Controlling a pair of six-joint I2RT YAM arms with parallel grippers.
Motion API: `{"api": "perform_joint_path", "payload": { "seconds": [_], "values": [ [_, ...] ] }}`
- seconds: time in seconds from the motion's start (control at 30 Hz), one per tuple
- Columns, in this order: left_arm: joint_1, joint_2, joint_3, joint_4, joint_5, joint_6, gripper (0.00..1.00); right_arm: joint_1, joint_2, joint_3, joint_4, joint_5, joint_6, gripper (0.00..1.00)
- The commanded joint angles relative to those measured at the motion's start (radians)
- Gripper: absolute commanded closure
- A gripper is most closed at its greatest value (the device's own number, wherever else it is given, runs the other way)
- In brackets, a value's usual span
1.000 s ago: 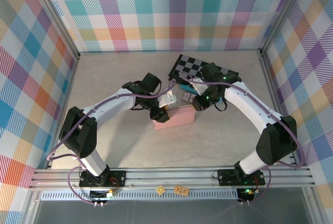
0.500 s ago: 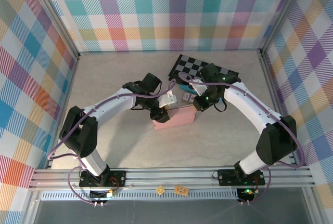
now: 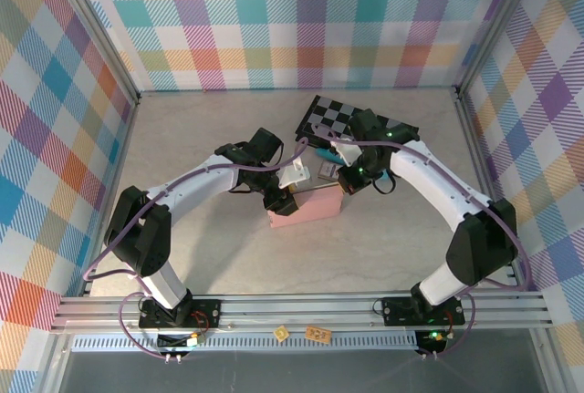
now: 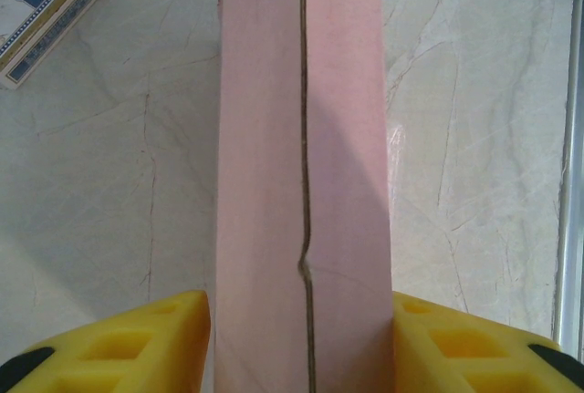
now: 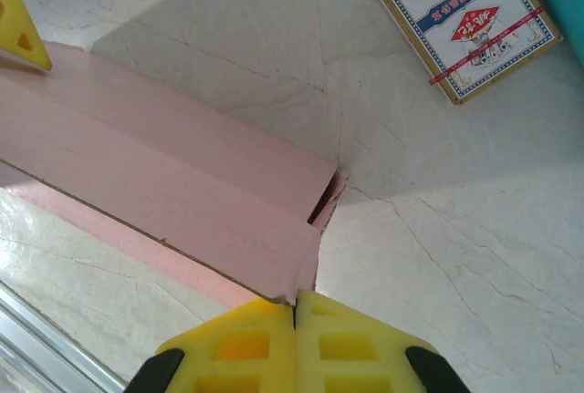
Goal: Fold the paper box
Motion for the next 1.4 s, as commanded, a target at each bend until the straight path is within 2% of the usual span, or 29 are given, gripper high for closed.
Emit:
{"api": "perform_joint_path", "payload": {
  "seconds": [0.0, 0.43, 1.03, 1.37],
  "values": [
    [0.013, 0.002, 0.025, 0.017, 0.014, -0.010, 0.51, 0.008, 0.023, 0.041, -0.054, -0.028, 0.066, 1.00],
    [0.012, -0.010, 0.017, 0.030, -0.013, -0.046, 0.47, 0.009, 0.075, 0.125, -0.135, -0.059, 0.192, 1.00],
    [0.012, -0.027, 0.009, 0.039, -0.023, -0.076, 0.45, 0.009, 0.169, 0.269, -0.261, -0.113, 0.274, 1.00],
    [0.012, -0.036, 0.009, 0.046, -0.029, -0.094, 0.41, 0.009, 0.185, 0.287, -0.276, -0.123, 0.305, 1.00]
  ]
}}
